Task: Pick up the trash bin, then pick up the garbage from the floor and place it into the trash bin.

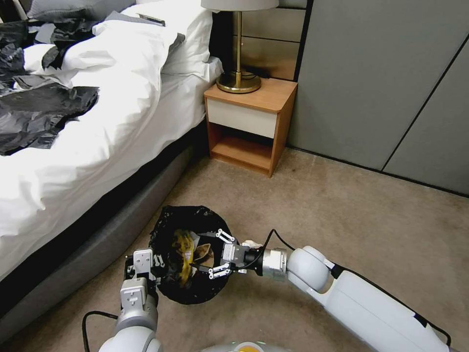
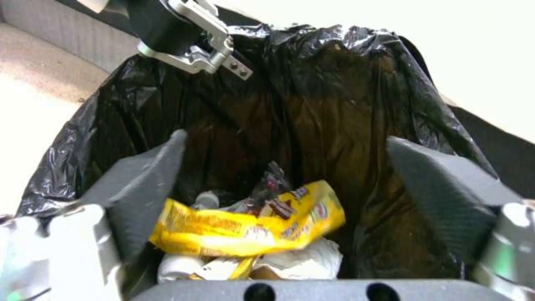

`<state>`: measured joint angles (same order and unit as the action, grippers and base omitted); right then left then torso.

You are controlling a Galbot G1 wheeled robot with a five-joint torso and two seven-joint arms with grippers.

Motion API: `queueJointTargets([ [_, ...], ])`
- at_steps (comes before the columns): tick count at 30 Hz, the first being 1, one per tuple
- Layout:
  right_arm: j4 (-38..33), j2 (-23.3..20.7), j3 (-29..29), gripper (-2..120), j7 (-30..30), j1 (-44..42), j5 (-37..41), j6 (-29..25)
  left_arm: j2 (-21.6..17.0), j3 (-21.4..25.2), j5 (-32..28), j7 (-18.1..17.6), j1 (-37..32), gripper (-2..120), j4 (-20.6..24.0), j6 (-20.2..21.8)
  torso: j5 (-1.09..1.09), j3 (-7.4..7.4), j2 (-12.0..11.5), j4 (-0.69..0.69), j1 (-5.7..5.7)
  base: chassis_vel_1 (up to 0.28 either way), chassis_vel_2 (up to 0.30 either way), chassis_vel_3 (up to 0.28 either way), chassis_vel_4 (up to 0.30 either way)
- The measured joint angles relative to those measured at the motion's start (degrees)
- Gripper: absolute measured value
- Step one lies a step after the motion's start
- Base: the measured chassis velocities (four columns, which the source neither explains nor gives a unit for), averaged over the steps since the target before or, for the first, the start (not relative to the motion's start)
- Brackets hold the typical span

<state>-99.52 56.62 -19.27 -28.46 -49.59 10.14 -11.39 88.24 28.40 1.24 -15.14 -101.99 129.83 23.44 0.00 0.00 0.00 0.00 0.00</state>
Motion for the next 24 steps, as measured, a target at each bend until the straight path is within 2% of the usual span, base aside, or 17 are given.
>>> queueJointTargets([
  [3,-0.1,0.1,0.0,100,0.0,0.1,0.0,0.2,0.0,-0.1,0.1,0.0,-0.1,1,0.0,0.0,0.00,0.00,0.0,0.00,0.00,0.000,0.000,0.000,0.000],
  [9,-2.8,0.0,1.1,100,1.2,0.3,0.9,0.4,0.0,0.1,0.1,0.0,-0.2,1,0.1,0.0,0.00,0.00,0.0,0.00,0.00,0.000,0.000,0.000,0.000],
  [13,-8.4,-0.7,4.6,100,5.3,-0.3,3.2,1.5,-0.3,0.3,0.1,0.0,-0.2,1,-0.2,0.0,0.00,0.00,0.0,0.01,0.00,0.000,0.000,0.000,0.000],
  [16,-16.1,-2.2,9.7,100,11.7,-2.3,5.6,3.1,-0.6,0.5,0.0,0.0,0.0,1,-0.8,0.0,0.00,0.00,0.0,0.02,0.00,0.000,0.000,0.000,0.000],
  [17,-16.1,-2.2,9.7,100,11.7,-2.3,5.6,3.1,-0.6,0.5,0.0,0.0,0.0,1,-0.8,0.0,0.00,0.00,0.0,0.02,0.00,0.000,0.000,0.000,0.000],
  [21,-24.2,-3.2,21.9,100,18.2,-10.7,5.3,4.5,-1.2,1.1,-0.7,0.0,0.3,1,-1.1,0.0,0.00,0.00,0.0,-0.01,0.00,0.000,0.000,0.000,0.000],
  [22,-24.2,-3.2,21.9,100,18.2,-10.7,5.3,4.5,-1.2,1.1,-0.7,0.0,0.3,1,-1.1,0.0,0.00,0.00,0.0,-0.01,0.00,0.000,0.000,0.000,0.000],
  [24,-26.3,-2.4,27.3,100,20.1,-16.5,3.5,4.9,-1.5,1.6,-1.1,0.1,0.2,1,-1.1,0.0,0.00,0.00,0.0,-0.01,0.00,0.000,0.000,0.000,0.000],
])
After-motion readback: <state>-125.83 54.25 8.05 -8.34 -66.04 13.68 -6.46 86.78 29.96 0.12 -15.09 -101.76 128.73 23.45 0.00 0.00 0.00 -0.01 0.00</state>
